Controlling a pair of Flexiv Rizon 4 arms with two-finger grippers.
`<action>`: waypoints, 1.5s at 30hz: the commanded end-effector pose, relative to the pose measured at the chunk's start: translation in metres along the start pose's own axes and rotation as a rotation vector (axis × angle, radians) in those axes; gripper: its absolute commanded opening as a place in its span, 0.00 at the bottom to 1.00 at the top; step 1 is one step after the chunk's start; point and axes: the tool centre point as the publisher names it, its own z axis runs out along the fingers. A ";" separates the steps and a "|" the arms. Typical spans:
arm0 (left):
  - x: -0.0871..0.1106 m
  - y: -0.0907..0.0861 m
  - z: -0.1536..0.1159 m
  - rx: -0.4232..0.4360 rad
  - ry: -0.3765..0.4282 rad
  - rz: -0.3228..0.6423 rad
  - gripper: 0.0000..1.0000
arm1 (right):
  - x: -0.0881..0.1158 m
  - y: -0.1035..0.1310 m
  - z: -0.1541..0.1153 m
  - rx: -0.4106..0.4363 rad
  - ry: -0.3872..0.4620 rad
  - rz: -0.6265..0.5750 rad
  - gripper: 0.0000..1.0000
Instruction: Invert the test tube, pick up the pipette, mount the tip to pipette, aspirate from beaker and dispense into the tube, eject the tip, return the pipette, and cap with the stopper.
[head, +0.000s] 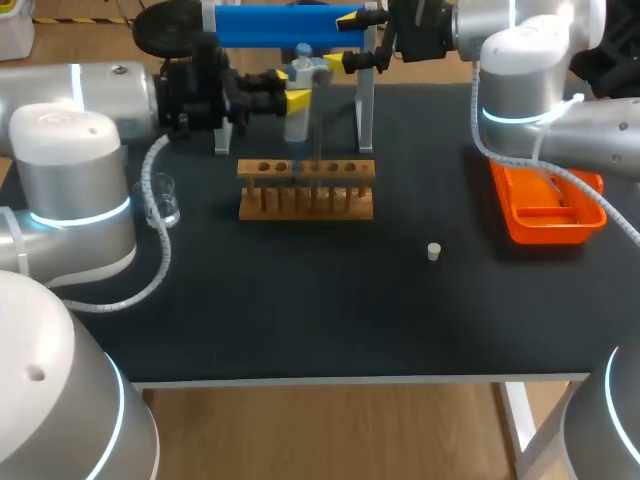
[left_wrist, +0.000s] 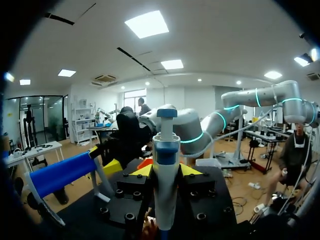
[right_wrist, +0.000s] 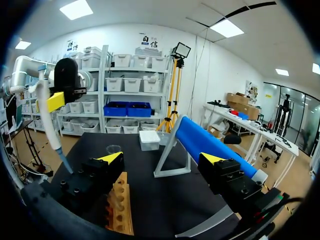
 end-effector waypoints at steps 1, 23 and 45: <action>-0.008 0.003 -0.037 -0.009 -0.073 -0.013 0.00 | 0.000 0.001 -0.001 0.003 0.002 0.000 1.00; -0.088 -0.009 -0.081 -0.048 -0.336 -0.018 0.00 | -0.002 -0.005 -0.001 0.028 -0.018 0.005 1.00; -0.105 -0.027 -0.084 -0.043 -0.403 -0.016 0.00 | -0.003 -0.019 0.003 0.095 -0.074 0.016 1.00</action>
